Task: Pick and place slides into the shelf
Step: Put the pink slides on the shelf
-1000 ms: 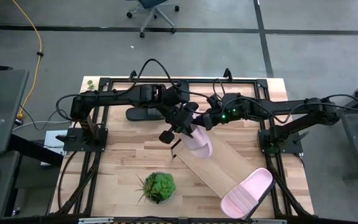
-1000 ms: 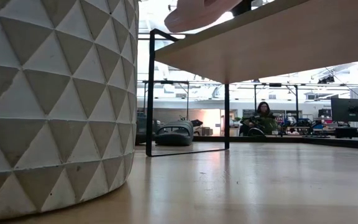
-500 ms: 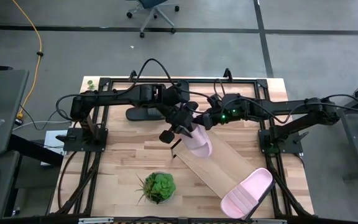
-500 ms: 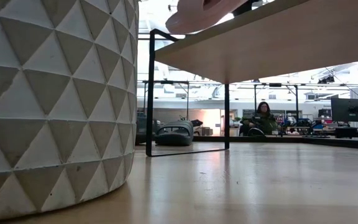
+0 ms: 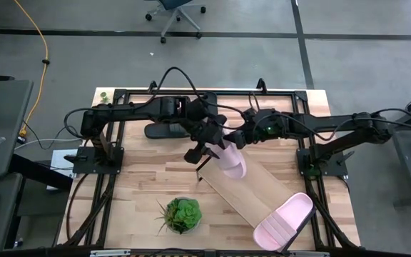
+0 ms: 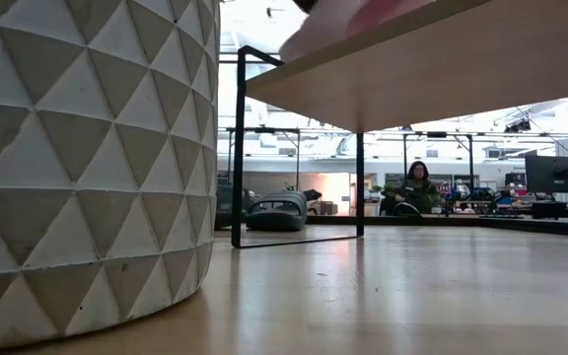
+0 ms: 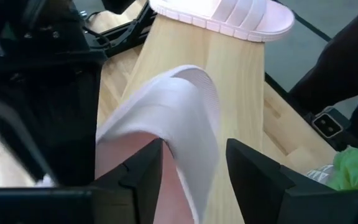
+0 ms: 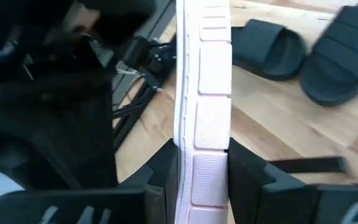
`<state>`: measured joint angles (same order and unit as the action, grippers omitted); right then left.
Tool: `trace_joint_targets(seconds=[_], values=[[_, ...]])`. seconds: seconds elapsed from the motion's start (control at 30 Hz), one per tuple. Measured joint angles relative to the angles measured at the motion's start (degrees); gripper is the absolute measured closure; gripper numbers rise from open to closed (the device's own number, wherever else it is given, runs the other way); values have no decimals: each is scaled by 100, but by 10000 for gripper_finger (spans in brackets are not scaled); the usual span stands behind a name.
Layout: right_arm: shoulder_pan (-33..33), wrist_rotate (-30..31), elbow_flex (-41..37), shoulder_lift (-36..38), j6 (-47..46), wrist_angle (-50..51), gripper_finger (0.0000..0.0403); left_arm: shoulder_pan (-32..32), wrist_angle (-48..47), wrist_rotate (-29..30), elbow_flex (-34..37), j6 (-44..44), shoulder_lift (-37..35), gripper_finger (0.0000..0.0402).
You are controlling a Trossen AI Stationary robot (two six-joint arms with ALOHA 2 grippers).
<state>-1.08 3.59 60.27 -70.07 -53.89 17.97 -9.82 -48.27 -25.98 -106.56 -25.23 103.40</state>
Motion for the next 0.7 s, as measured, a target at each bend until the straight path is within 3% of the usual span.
trace_joint_targets(seconds=[0.4,0.7], values=[[22,764,0,898,-274,1156,320,-195,17,96,-2,73,-64,258],[673,2238,0,1914,-1061,2261,320,-478,359,216,-4,301,-279,285]])
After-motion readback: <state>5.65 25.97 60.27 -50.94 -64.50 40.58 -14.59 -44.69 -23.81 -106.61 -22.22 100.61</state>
